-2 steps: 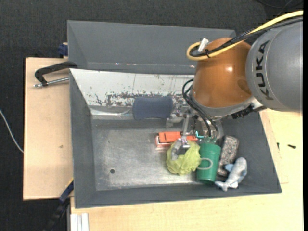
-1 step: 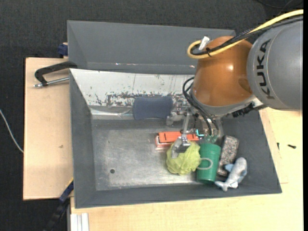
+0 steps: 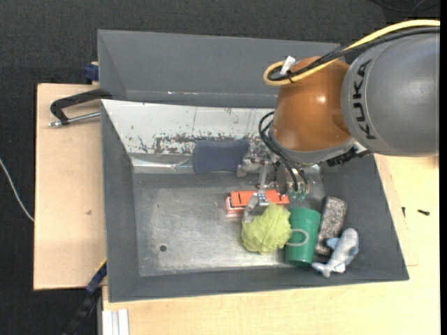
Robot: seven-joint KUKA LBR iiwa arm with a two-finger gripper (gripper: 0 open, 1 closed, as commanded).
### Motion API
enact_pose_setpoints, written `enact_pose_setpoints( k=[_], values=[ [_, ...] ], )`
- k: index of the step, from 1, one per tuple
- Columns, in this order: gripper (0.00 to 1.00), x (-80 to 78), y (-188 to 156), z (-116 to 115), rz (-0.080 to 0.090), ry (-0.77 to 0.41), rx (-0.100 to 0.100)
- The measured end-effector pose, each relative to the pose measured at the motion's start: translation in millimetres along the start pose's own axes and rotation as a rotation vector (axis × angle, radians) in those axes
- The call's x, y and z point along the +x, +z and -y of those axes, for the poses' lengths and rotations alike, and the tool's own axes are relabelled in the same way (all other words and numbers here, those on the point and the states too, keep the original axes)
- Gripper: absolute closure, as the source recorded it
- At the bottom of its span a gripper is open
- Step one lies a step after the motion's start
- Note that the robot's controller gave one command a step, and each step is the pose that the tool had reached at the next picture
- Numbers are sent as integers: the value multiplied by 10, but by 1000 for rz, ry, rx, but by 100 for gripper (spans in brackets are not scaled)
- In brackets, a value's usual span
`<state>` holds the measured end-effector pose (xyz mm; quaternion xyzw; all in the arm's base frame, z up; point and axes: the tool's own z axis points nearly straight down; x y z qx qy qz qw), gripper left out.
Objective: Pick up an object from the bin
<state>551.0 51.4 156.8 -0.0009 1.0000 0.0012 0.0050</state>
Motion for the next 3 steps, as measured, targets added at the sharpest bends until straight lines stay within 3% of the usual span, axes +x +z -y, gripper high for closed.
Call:
enact_pose_setpoints(
  k=[1,2,3],
  values=[
    [100,52,780,955,8,116,-8],
    [100,52,780,956,8,116,-8],
    [100,173,-584,1090,-6,46,2]
  ],
)
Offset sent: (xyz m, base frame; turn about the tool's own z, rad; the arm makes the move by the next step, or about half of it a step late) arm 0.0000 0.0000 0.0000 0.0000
